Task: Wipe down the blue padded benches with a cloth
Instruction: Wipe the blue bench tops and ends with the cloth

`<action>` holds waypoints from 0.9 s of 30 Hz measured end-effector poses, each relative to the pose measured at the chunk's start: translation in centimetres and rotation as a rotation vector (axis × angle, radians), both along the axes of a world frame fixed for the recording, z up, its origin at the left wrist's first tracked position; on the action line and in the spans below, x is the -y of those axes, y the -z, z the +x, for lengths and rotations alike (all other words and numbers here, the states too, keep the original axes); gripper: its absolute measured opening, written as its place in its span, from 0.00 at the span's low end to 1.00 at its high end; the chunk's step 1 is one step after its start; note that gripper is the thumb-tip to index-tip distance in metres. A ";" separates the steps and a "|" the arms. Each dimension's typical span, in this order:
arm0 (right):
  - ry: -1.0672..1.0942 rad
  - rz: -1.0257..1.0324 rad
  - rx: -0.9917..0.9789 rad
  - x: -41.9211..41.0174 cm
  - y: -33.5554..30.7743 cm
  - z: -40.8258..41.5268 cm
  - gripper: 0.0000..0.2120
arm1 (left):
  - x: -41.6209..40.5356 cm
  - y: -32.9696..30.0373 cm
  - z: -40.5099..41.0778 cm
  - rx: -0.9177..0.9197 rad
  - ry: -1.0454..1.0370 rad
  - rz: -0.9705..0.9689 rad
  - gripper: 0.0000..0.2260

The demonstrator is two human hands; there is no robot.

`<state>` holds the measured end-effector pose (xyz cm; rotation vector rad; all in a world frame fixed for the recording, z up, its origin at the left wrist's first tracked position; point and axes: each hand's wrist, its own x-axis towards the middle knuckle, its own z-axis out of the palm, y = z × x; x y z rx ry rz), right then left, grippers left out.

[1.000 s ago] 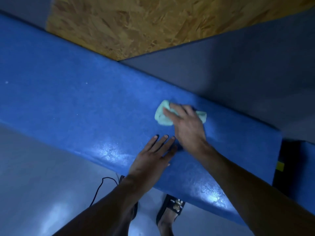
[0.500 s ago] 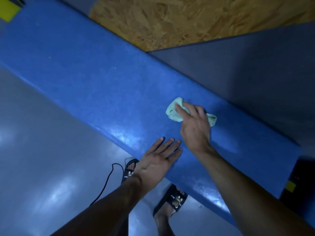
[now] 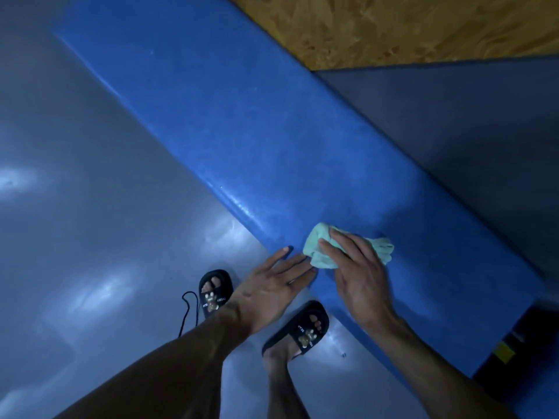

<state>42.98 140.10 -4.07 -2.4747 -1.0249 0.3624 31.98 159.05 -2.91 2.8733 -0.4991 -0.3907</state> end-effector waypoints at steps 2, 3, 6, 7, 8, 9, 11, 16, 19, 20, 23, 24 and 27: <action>-0.017 0.010 -0.008 -0.3 -0.2 -0.7 0.24 | -1.1 0.0 -1.1 0.017 -0.019 -0.022 0.26; -0.033 0.011 -0.011 -0.5 -0.3 -1.0 0.24 | -1.7 0.0 -1.4 0.028 -0.025 -0.028 0.26; -0.093 -0.005 0.001 -1.5 -0.7 -1.5 0.22 | -3.5 0.0 -2.3 0.036 -0.069 -0.054 0.27; -0.117 -0.004 0.009 -2.0 -1.0 -1.5 0.20 | -4.2 0.0 -2.5 0.036 -0.102 -0.074 0.27; -0.144 -0.002 0.018 -2.6 -1.3 -1.5 0.19 | -4.9 0.0 -2.7 0.041 -0.139 -0.095 0.26; -0.177 -0.007 0.028 -3.4 -1.5 -1.3 0.19 | -5.7 0.0 -2.7 0.044 -0.177 -0.110 0.24; -0.274 -0.009 0.040 -6.0 -1.4 -0.6 0.18 | -7.3 0.1 -2.7 0.037 -0.246 -0.117 0.23; -0.521 -0.041 0.082 -11.0 -0.3 0.6 0.17 | -10.9 0.7 -2.7 0.035 -0.377 -0.134 0.22; -0.579 -0.078 0.095 -7.4 -0.6 -0.3 0.24 | -12.2 1.1 -2.8 -0.026 -0.380 -0.117 0.24; -0.621 -0.102 0.098 -6.1 -0.8 -0.7 0.28 | -12.5 1.4 -2.8 -0.043 -0.381 -0.119 0.24; -0.703 -0.164 0.106 -5.1 -0.9 -0.7 0.32 | -13.0 2.2 -3.2 -0.062 -0.403 -0.133 0.25; -0.703 -0.153 0.104 -5.7 -0.6 -0.4 0.28 | -13.2 2.4 -3.4 -0.058 -0.418 -0.145 0.25; -0.732 -0.085 0.132 -9.7 0.5 0.1 0.20 | -13.8 2.9 -3.9 -0.062 -0.501 -0.194 0.26</action>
